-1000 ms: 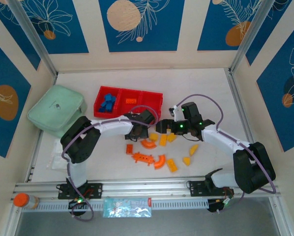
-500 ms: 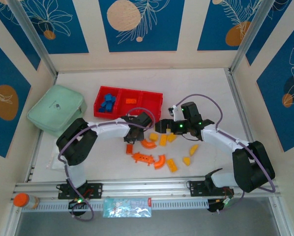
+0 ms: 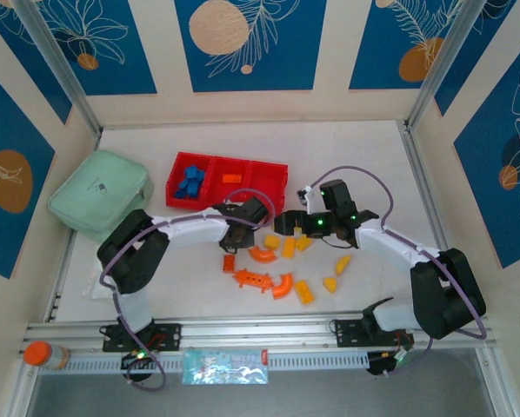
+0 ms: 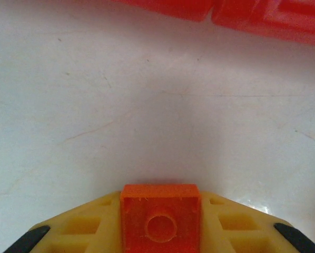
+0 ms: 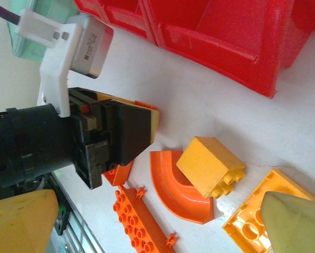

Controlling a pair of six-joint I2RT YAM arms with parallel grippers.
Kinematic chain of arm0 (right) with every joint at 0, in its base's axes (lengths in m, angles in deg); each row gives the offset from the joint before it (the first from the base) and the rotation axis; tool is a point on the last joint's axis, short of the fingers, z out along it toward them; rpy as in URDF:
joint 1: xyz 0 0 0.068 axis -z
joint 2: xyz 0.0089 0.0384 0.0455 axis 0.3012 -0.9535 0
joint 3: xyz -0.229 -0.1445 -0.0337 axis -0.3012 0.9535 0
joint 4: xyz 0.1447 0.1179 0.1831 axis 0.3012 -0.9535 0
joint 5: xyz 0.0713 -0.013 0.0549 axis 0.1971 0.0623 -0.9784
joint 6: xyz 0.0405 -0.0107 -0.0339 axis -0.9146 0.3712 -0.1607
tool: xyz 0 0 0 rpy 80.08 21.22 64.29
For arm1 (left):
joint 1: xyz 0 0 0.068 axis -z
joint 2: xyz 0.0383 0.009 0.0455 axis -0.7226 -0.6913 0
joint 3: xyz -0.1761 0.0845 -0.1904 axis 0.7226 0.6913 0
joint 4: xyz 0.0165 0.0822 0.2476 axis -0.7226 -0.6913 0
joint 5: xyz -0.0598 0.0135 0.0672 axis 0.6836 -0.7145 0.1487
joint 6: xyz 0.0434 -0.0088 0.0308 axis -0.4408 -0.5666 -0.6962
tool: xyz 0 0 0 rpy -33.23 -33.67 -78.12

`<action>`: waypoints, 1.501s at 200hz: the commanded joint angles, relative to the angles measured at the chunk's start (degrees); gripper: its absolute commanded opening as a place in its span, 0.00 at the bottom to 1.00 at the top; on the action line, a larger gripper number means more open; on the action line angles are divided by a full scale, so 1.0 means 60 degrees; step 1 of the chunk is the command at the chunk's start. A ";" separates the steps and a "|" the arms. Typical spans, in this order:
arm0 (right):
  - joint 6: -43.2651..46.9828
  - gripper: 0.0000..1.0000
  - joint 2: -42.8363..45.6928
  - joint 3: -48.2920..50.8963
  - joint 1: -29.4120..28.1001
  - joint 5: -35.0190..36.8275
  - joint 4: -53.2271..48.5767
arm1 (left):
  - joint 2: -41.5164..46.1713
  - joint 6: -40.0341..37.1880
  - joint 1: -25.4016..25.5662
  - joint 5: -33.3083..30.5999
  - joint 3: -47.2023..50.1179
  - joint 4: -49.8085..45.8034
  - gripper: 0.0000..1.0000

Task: Sort the legos into containers by color
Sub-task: Pick up the lego from the center of the table, then place the lego in the container.

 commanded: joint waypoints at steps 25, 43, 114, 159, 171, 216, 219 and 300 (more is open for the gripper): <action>0.0023 0.99 -0.0057 -0.0792 0.0043 -0.0416 -0.0217 | 0.1420 -0.1118 -0.0491 -0.0750 -0.0752 -0.0827 0.32; -0.0019 0.99 -0.0142 -0.1095 0.0043 -0.0422 -0.0211 | 0.1451 -0.1725 -0.1031 -0.0606 -0.1251 -0.0881 0.31; -0.0080 0.99 -0.0728 -0.2126 0.0244 -0.0267 -0.0286 | -0.0992 -0.3567 -0.2821 0.0464 -0.4798 -0.1241 0.31; -0.0009 0.99 -0.0912 -0.2428 0.0497 -0.0399 -0.0480 | -0.3005 -0.4005 -0.3429 0.0635 -0.6865 -0.1400 0.31; 0.0008 0.99 -0.0926 -0.2434 0.0605 -0.0417 -0.0481 | -0.3426 -0.4022 -0.3520 0.0744 -0.7211 -0.1410 0.31; -0.0038 0.99 -0.1032 -0.2457 0.0794 -0.0620 -0.0378 | -0.4532 -0.4125 -0.3650 0.0624 -0.8400 -0.1761 0.39; -0.0035 0.99 -0.1038 -0.2469 0.0804 -0.0640 -0.0378 | -0.4554 -0.4147 -0.3654 0.0627 -0.8457 -0.1788 0.40; -0.0006 0.99 -0.0929 -0.2591 0.0834 -0.0964 -0.0454 | -0.3325 -0.4215 -0.3642 0.0783 -0.8068 -0.1877 0.49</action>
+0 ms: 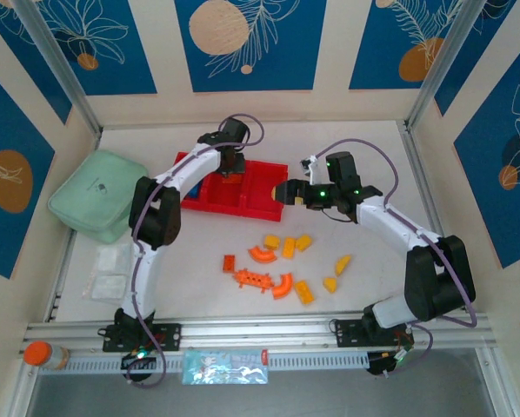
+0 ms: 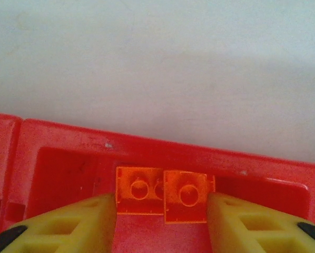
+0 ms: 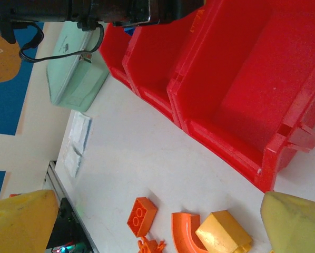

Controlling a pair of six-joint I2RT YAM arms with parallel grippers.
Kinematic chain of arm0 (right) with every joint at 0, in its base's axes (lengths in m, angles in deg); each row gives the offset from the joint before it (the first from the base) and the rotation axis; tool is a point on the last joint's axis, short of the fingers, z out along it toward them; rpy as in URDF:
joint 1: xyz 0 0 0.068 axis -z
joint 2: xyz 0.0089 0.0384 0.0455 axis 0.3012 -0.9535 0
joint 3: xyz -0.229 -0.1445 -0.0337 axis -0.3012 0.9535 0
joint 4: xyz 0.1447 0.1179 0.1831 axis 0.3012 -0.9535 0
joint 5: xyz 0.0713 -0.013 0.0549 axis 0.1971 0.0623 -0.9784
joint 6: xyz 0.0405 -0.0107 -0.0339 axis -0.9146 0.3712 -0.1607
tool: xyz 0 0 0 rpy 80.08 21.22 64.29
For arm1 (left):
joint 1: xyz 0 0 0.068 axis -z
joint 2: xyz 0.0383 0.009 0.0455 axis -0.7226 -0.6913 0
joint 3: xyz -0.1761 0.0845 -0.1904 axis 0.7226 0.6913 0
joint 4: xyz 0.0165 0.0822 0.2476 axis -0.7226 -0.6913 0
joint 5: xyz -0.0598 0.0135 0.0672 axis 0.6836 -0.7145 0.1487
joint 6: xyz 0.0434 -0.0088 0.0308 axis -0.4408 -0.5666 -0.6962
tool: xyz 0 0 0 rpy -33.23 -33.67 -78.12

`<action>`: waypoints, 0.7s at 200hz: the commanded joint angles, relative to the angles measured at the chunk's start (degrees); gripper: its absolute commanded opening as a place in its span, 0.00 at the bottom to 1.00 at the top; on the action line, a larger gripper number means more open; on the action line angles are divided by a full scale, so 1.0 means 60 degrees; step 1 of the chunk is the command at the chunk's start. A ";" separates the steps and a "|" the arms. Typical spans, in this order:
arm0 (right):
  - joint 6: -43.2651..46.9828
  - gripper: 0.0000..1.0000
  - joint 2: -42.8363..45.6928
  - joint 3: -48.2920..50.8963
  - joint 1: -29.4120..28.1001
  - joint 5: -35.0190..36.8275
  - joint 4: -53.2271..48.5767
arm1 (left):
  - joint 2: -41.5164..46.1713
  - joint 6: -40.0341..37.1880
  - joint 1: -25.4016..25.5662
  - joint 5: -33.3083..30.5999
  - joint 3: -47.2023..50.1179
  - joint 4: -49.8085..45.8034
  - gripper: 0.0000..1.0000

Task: Sort the legos into containers by color
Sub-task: Place the lego in the container, then pick up the lego from the middle-left of the table.

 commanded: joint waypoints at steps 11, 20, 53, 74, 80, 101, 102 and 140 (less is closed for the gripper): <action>0.0074 0.99 0.0153 -0.0303 0.0029 -0.0357 -0.0365 | 0.1570 -0.0075 -0.0053 0.0478 0.0499 -0.0052 0.49; 0.0123 0.99 0.0218 -0.0290 0.0029 -0.0298 -0.0482 | 0.1910 -0.0007 -0.0037 0.0577 0.0784 -0.0024 0.49; 0.0089 0.99 0.0546 0.0043 0.0027 -0.0265 -0.0750 | 0.3477 0.0258 0.0188 0.0968 0.2387 0.0374 0.49; 0.0046 0.99 0.0696 0.0256 0.0015 -0.0224 -0.1103 | 0.4370 0.0455 0.0523 0.1146 0.3599 0.0589 0.50; 0.0043 0.99 0.0758 0.0338 0.0000 -0.0227 -0.1175 | 0.4608 0.0488 0.0660 0.1194 0.3951 0.0650 0.51; -0.0009 0.99 0.1079 0.0756 -0.0058 -0.0198 -0.1333 | 0.5419 0.0651 0.1252 0.1009 0.5079 0.0617 0.52; -0.0013 0.99 0.1097 0.0776 -0.0058 -0.0188 -0.1339 | 0.5454 0.0658 0.1289 0.1001 0.5145 0.0617 0.52; -0.0017 0.99 0.1496 0.1411 -0.0045 0.0316 -0.1981 | 0.6307 0.1158 0.2650 0.0949 0.6585 0.0479 0.61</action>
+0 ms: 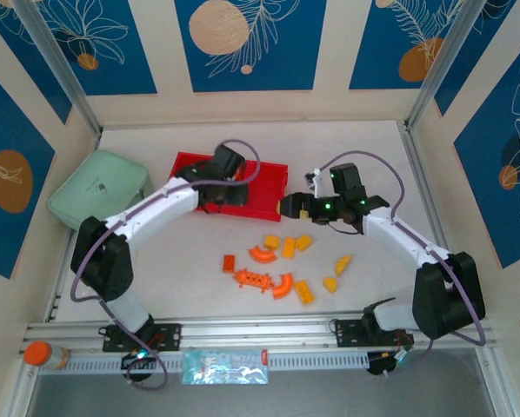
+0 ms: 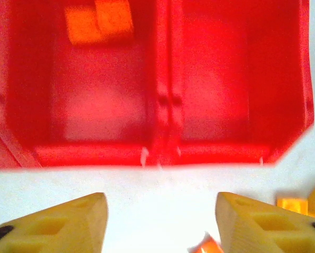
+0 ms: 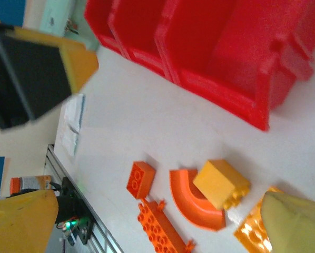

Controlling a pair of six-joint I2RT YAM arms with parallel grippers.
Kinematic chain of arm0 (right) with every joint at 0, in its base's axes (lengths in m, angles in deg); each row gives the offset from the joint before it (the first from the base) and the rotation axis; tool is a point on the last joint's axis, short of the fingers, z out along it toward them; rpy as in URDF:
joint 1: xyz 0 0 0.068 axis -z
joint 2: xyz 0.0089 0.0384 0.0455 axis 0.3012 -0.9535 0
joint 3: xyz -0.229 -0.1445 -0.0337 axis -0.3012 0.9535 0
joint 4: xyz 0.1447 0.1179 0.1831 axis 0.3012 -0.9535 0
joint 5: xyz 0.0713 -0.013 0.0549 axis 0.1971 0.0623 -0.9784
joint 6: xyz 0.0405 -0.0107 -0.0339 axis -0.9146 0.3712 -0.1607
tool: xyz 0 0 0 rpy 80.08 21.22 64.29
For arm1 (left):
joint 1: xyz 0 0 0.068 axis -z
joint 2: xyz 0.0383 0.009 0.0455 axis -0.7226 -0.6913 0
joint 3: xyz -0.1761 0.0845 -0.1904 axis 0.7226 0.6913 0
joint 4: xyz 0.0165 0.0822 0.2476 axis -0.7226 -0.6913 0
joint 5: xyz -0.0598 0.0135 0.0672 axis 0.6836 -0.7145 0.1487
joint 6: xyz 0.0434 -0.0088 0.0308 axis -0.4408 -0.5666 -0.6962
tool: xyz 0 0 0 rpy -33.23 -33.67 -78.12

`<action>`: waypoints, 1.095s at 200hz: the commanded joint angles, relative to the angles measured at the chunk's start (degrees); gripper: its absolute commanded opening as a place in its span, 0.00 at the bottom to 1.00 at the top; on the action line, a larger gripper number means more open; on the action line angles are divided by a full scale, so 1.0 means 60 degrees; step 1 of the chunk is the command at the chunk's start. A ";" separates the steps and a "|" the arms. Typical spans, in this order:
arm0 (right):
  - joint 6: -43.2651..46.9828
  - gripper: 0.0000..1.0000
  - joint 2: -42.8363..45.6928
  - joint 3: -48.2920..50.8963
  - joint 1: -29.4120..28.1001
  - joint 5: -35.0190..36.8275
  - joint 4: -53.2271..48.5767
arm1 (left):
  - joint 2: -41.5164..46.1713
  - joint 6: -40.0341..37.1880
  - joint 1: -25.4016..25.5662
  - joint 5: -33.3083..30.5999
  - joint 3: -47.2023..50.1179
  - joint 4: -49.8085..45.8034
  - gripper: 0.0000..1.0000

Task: Sort the legos into containers by color
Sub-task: Pick up the lego from the middle-left of the table.

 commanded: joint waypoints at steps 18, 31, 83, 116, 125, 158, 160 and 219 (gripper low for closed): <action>-0.0016 0.99 0.0527 0.0751 -0.0004 0.0237 -0.0708 | 0.0540 0.0829 0.1348 -0.0252 0.0792 -0.0541 0.66; -0.0006 0.99 0.0558 0.0962 0.0031 0.0340 -0.0708 | 0.0530 0.0895 0.1766 -0.0203 0.1024 -0.0463 0.69; -0.0109 0.99 0.0616 0.1523 0.0762 0.0029 -0.0492 | -0.0410 -0.0474 0.2784 0.0427 0.1303 0.0697 0.85; -0.0141 0.99 0.0729 0.1687 0.1152 -0.0166 -0.0452 | -0.1225 -0.1615 0.2835 0.0259 0.1064 0.0774 0.91; -0.0159 0.99 0.0782 0.1739 0.1271 -0.0261 -0.0445 | -0.1375 -0.1898 0.2838 0.0266 0.1079 0.0895 0.92; -0.0123 0.99 0.1051 0.1920 0.1657 -0.0366 -0.0532 | -0.1779 -0.2640 0.2835 0.0349 0.1117 0.1285 1.00; -0.0123 0.99 0.1062 0.1932 0.1670 -0.0371 -0.0532 | -0.1823 -0.2684 0.2834 0.0369 0.1111 0.1305 0.99; -0.0126 0.99 0.1231 0.2065 0.2042 -0.0605 -0.0562 | -0.2441 -0.3183 0.2834 0.0161 0.0890 0.1318 0.99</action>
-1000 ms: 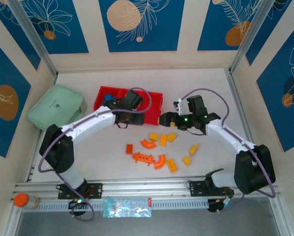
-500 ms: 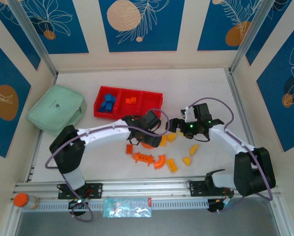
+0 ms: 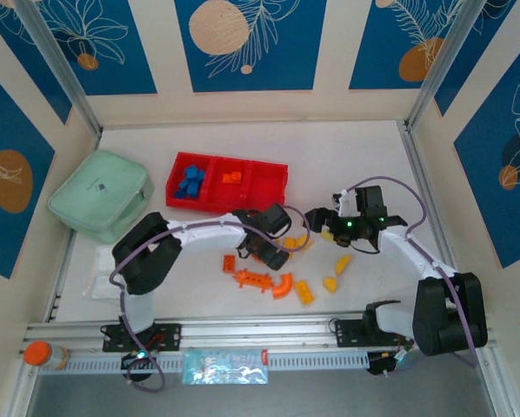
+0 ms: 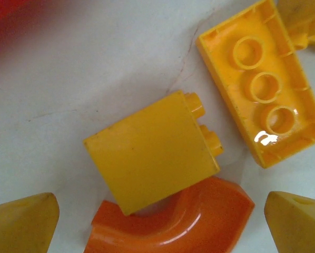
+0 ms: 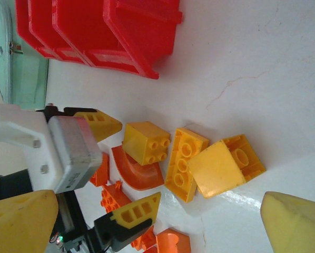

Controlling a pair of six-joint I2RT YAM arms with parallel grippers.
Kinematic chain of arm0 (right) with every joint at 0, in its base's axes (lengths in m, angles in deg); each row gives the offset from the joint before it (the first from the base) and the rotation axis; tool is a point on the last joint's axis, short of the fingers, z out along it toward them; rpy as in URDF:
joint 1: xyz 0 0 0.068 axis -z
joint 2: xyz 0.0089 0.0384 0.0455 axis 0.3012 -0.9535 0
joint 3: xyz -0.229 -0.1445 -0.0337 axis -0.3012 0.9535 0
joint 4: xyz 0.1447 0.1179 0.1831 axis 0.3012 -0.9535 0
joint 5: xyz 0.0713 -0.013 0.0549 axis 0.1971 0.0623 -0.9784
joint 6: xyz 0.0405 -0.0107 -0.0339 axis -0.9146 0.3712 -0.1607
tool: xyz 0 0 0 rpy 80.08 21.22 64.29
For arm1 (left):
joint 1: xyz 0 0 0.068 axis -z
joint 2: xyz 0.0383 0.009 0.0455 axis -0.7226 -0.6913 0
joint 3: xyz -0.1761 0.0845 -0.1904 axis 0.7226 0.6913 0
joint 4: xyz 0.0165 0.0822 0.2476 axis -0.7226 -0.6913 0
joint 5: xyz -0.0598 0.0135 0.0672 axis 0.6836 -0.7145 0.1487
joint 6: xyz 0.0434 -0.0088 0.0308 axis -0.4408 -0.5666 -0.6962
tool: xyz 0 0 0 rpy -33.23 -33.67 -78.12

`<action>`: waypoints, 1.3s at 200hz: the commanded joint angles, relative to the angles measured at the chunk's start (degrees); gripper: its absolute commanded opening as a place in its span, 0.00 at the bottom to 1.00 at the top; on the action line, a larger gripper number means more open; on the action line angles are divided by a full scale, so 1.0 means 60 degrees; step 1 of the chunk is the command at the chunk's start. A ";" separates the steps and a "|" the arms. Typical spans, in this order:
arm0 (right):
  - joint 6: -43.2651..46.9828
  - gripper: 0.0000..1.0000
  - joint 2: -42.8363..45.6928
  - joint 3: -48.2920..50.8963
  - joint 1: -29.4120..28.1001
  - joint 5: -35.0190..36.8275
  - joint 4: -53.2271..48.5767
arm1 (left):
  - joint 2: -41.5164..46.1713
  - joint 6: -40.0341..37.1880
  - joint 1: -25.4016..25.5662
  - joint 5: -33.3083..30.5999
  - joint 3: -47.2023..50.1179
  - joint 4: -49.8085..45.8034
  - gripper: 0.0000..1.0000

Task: Sort the legos into containers by color
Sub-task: Pick up the lego from the middle-left of the table.

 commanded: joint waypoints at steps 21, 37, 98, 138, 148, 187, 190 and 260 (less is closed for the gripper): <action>-0.0079 0.99 0.0194 0.0115 0.0090 -0.0435 -0.0077 | -0.0320 -0.0629 0.0033 0.0040 -0.0086 0.0185 0.99; -0.0094 0.99 0.0137 0.0096 0.0106 -0.0464 -0.0051 | -0.0450 -0.0735 0.0036 0.0047 -0.0175 0.0096 0.99; -0.0137 0.99 0.0098 0.0049 0.0117 -0.0477 -0.0024 | -0.0425 -0.0813 0.0043 0.0031 -0.0061 0.0126 0.88; -0.0178 0.99 -0.0039 0.0033 0.0117 -0.0527 0.0049 | -0.0120 -0.0776 0.0037 0.0048 0.0204 0.0096 0.83; -0.0196 0.99 -0.0070 0.0040 0.0123 -0.0532 0.0080 | -0.0055 -0.0743 0.0040 0.0034 0.0254 0.0082 0.81; -0.0240 0.99 -0.0052 0.0064 0.0124 -0.0578 0.0124 | 0.0167 -0.0675 0.0033 0.0033 0.0382 0.0040 0.76; -0.0240 0.99 -0.0046 0.0054 0.0127 -0.0575 0.0124 | 0.0187 -0.0668 0.0033 0.0033 0.0400 0.0047 0.76; -0.0211 0.99 -0.0003 -0.0016 0.0125 -0.0578 0.0051 | 0.0728 -0.0624 -0.0054 0.0039 0.0538 0.0094 0.73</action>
